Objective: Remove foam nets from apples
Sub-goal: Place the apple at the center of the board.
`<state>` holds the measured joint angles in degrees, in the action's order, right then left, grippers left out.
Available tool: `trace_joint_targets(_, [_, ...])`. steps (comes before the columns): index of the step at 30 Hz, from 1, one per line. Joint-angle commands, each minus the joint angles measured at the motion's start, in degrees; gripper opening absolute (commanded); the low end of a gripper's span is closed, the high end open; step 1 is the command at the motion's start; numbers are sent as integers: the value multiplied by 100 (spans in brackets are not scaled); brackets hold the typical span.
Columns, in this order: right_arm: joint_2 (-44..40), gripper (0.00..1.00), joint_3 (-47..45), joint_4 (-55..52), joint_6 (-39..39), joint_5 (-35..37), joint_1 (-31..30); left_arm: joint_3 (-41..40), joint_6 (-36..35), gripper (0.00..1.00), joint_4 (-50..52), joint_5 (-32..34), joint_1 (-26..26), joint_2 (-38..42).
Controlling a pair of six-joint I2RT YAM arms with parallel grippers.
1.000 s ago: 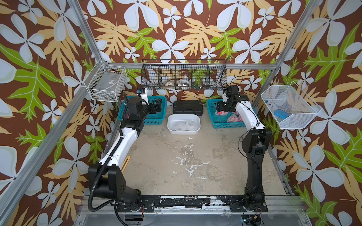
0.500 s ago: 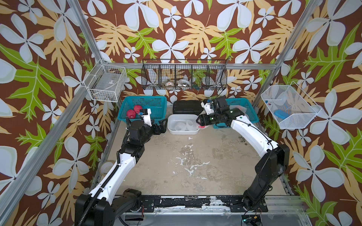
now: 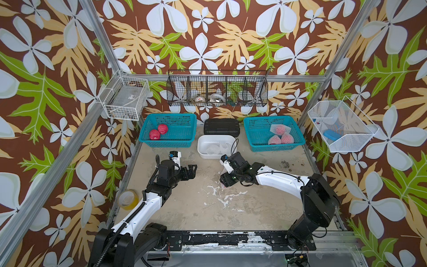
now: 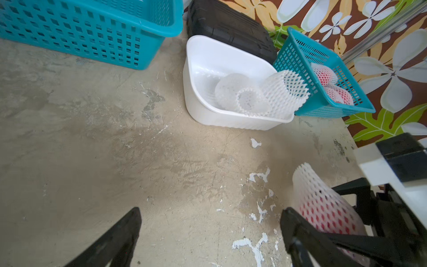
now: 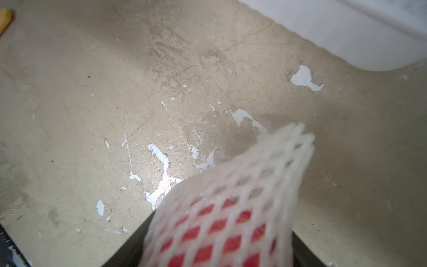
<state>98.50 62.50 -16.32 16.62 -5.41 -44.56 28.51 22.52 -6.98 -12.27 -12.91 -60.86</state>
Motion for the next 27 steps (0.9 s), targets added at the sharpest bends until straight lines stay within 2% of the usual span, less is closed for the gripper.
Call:
trace_joint_targets(1, [316, 71, 101, 424, 283, 717, -166, -76, 146, 95, -412, 24, -30, -44])
trace_joint_targets(6, [809, 76, 378, 532, 467, 548, -186, -121, 169, 95, -524, 41, -42, -128])
trace_joint_targets(14, [992, 100, 711, 354, 482, 111, -112, -107, 151, 95, -554, -34, -60, -295])
trace_joint_targets(18, [687, 100, 676, 328, 463, -331, 148, -85, 147, 95, -589, -86, -70, -373])
trace_joint_targets(25, [-168, 100, 748, -125, -313, 430, 304, -63, 123, 94, -628, -147, -77, -428])
trace_joint_targets(27, [-424, 98, 630, -177, -326, 357, 304, -73, 121, 94, -644, -143, -76, -442])
